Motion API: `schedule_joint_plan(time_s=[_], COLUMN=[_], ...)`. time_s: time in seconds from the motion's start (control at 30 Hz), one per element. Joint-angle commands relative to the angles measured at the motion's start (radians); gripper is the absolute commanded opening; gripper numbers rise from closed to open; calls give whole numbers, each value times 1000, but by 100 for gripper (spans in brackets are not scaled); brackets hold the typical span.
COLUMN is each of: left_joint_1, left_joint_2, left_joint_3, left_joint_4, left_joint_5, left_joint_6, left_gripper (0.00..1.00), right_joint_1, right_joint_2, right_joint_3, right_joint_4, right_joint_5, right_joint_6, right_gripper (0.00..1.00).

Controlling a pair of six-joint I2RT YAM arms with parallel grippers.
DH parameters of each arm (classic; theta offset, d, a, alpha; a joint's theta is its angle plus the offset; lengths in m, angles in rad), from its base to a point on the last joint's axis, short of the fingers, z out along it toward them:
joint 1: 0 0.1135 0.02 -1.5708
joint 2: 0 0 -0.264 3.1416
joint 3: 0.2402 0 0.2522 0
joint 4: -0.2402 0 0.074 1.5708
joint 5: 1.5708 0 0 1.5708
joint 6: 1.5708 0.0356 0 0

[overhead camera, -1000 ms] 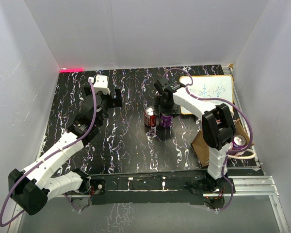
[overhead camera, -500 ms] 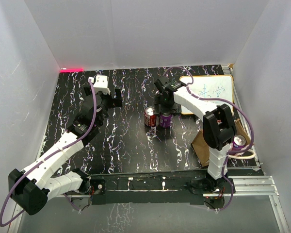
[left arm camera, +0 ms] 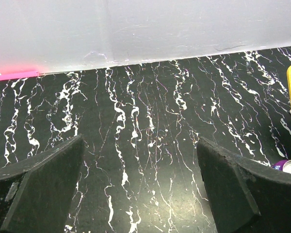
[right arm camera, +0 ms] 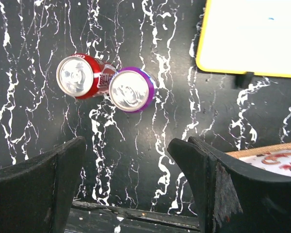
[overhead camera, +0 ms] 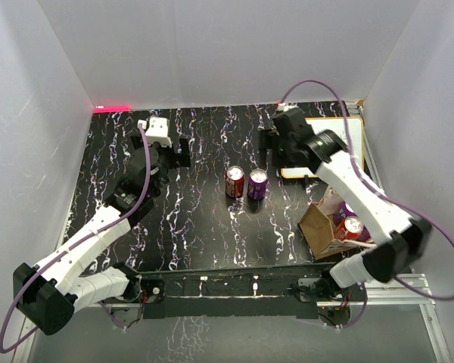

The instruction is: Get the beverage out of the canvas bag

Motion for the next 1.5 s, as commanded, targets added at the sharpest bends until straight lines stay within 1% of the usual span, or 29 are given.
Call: schedule_joint_plan(time_s=[0.0,0.07,0.17,0.33,0.4,0.5,0.7,0.77,0.83,0.9,1.03,1.2,1.3,1.37,1.47], left_joint_1=[-6,-6,-7,-7,-7,-8,-8,-8,-8,-9,-9,-11,-16,-19,-24], left_joint_2=[-22,-18,-10,1,7,13,16,16,13,10,-3,-13,-21,-27,-36], left_joint_3=[8,10,10,12,12,13,11,9,9,9,9,7,6,6,5], left_joint_4=[13,11,10,5,4,3,6,7,8,7,8,13,14,15,18], left_joint_5=[-9,-8,-8,-5,-5,-4,-10,-11,-11,-15,-19,-27,-29,-32,-37], left_joint_6=[-12,-14,-17,-23,-24,-24,-23,-24,-22,-20,-17,-13,-9,-8,-5], left_gripper=[97,97,97,97,97,97,97,97,97,97,97,97,97,97,97], right_joint_1=[3,2,3,2,2,2,-21,-65,-139,-210,-316,-439,-513,-572,-643], right_joint_2=[-152,-210,-276,-353,-376,-393,-370,-370,-375,-386,-395,-425,-438,-416,-383], right_joint_3=[-151,-227,-283,-270,-244,-218,-167,-164,-172,-199,-263,-303,-327,-326,-327], right_joint_4=[-28,-47,-88,-136,-143,-164,-267,-284,-280,-249,-203,-195,-136,-125,-101], right_joint_5=[72,81,93,137,175,299,606,685,731,720,632,635,580,546,454], right_joint_6=[-4,4,21,34,33,61,220,247,257,248,264,318,267,247,224], right_gripper=[86,88,89,92,97,100,94,91,88,85,79,72,71,70,69])
